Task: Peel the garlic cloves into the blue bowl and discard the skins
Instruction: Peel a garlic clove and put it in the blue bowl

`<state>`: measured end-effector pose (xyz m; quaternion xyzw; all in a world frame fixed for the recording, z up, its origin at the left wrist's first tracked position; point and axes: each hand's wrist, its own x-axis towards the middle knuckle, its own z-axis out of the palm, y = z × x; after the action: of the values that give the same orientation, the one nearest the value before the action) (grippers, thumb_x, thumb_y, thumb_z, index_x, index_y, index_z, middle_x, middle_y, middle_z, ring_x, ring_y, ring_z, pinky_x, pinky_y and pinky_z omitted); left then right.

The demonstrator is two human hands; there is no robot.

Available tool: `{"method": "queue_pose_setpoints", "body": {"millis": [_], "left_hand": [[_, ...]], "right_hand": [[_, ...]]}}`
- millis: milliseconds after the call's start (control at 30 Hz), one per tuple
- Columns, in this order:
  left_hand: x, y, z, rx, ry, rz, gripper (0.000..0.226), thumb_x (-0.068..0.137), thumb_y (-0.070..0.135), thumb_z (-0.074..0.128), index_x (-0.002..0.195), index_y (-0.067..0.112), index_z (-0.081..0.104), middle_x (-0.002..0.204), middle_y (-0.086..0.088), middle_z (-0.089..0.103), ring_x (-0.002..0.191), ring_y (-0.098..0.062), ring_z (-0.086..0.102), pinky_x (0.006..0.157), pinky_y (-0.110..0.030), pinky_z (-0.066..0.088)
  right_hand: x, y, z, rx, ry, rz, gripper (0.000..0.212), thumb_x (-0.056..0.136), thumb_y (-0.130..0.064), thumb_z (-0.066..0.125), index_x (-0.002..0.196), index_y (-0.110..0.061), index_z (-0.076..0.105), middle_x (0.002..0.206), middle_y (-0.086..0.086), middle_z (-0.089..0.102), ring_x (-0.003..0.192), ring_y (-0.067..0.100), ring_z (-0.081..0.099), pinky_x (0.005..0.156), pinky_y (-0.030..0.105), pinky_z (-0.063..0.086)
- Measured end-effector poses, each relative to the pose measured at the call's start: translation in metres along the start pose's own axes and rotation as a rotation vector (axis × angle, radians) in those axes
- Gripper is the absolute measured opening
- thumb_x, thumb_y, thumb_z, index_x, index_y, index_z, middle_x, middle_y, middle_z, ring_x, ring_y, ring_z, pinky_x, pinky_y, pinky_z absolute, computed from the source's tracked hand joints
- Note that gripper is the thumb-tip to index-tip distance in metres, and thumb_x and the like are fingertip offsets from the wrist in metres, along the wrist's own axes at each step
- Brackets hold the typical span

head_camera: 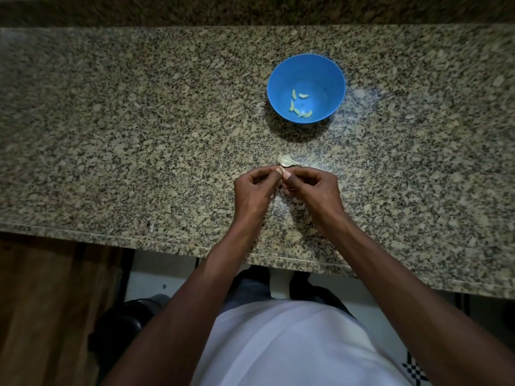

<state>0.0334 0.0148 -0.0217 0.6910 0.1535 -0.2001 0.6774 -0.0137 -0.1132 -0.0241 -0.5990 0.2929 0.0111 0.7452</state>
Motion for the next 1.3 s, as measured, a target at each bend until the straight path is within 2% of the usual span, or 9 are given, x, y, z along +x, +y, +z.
{"method": "queue_pose_setpoints", "body": {"millis": [133, 333, 433, 533, 667, 800, 1000, 1133, 1300], "left_hand": [[0.000, 0.001, -0.001, 0.007, -0.015, -0.018, 0.014, 0.091, 0.010, 0.077, 0.104, 0.008, 0.077, 0.094, -0.004, 0.079, 0.087, -0.012, 0.075, 0.075, -0.020, 0.058], [-0.002, 0.001, -0.010, 0.028, -0.044, 0.003, 0.020, 0.083, 0.005, 0.084, 0.101, -0.001, 0.078, 0.096, -0.005, 0.080, 0.093, -0.015, 0.077, 0.079, -0.023, 0.060], [-0.002, -0.001, -0.016, 0.161, -0.049, 0.052, 0.020, 0.080, 0.013, 0.088, 0.093, 0.002, 0.078, 0.089, -0.004, 0.079, 0.086, -0.015, 0.077, 0.075, -0.024, 0.061], [0.001, -0.001, -0.024, 0.259, -0.103, 0.116, 0.019, 0.084, 0.024, 0.085, 0.100, 0.014, 0.080, 0.097, 0.003, 0.079, 0.093, -0.012, 0.075, 0.084, -0.033, 0.063], [0.005, 0.003, -0.028, 0.431, -0.213, 0.256, 0.031, 0.090, 0.013, 0.078, 0.120, 0.019, 0.075, 0.119, 0.009, 0.073, 0.104, -0.005, 0.071, 0.086, -0.027, 0.061], [0.004, 0.003, -0.026, 0.614, -0.243, 0.378, 0.023, 0.089, 0.011, 0.078, 0.111, 0.016, 0.077, 0.106, 0.006, 0.076, 0.094, -0.002, 0.072, 0.086, -0.023, 0.061], [0.001, -0.004, -0.023, 0.655, -0.180, 0.446, 0.013, 0.093, 0.013, 0.075, 0.106, 0.015, 0.076, 0.092, 0.012, 0.071, 0.086, 0.005, 0.069, 0.077, -0.016, 0.059], [-0.003, -0.008, -0.017, 0.611, -0.166, 0.382, 0.015, 0.093, 0.016, 0.075, 0.108, 0.016, 0.077, 0.095, 0.013, 0.072, 0.090, 0.006, 0.069, 0.081, -0.017, 0.059], [-0.005, -0.007, -0.013, 0.585, -0.179, 0.345, 0.018, 0.089, 0.020, 0.080, 0.107, 0.019, 0.079, 0.095, 0.018, 0.073, 0.092, 0.004, 0.071, 0.082, -0.020, 0.060]], "right_hand": [[0.001, -0.002, -0.003, 0.028, -0.046, 0.048, 0.023, 0.094, -0.013, 0.077, 0.113, -0.001, 0.076, 0.099, 0.015, 0.079, 0.083, 0.018, 0.076, 0.080, 0.032, 0.063], [0.003, 0.001, -0.013, 0.022, -0.061, 0.095, 0.023, 0.097, -0.012, 0.073, 0.116, 0.001, 0.074, 0.096, 0.019, 0.078, 0.080, 0.019, 0.073, 0.078, 0.031, 0.063], [0.003, 0.003, -0.016, -0.012, -0.075, 0.105, 0.025, 0.094, -0.015, 0.077, 0.114, 0.001, 0.075, 0.094, 0.018, 0.079, 0.082, 0.020, 0.074, 0.073, 0.028, 0.059], [0.003, 0.005, -0.020, -0.061, -0.077, 0.087, 0.023, 0.091, -0.016, 0.081, 0.108, -0.002, 0.077, 0.093, 0.017, 0.079, 0.087, 0.026, 0.076, 0.074, 0.032, 0.061], [0.004, 0.007, -0.023, -0.238, -0.061, 0.012, 0.014, 0.090, -0.017, 0.082, 0.102, -0.012, 0.080, 0.089, 0.005, 0.080, 0.088, 0.023, 0.078, 0.078, 0.037, 0.063], [0.006, 0.003, -0.020, -0.390, -0.054, -0.061, 0.012, 0.092, -0.019, 0.078, 0.103, -0.015, 0.081, 0.089, 0.000, 0.080, 0.083, 0.018, 0.076, 0.075, 0.037, 0.063], [0.002, 0.004, -0.018, -0.223, -0.091, -0.008, 0.013, 0.094, -0.017, 0.077, 0.106, -0.011, 0.079, 0.093, 0.005, 0.080, 0.089, 0.021, 0.077, 0.082, 0.035, 0.064], [-0.003, 0.006, -0.019, -0.140, -0.056, 0.012, 0.021, 0.096, -0.018, 0.075, 0.111, -0.003, 0.077, 0.094, 0.011, 0.080, 0.084, 0.019, 0.077, 0.073, 0.027, 0.060], [-0.001, 0.009, -0.021, -0.204, 0.013, -0.029, 0.019, 0.094, -0.024, 0.079, 0.107, -0.010, 0.079, 0.088, 0.006, 0.080, 0.087, 0.028, 0.078, 0.084, 0.051, 0.064]]}}
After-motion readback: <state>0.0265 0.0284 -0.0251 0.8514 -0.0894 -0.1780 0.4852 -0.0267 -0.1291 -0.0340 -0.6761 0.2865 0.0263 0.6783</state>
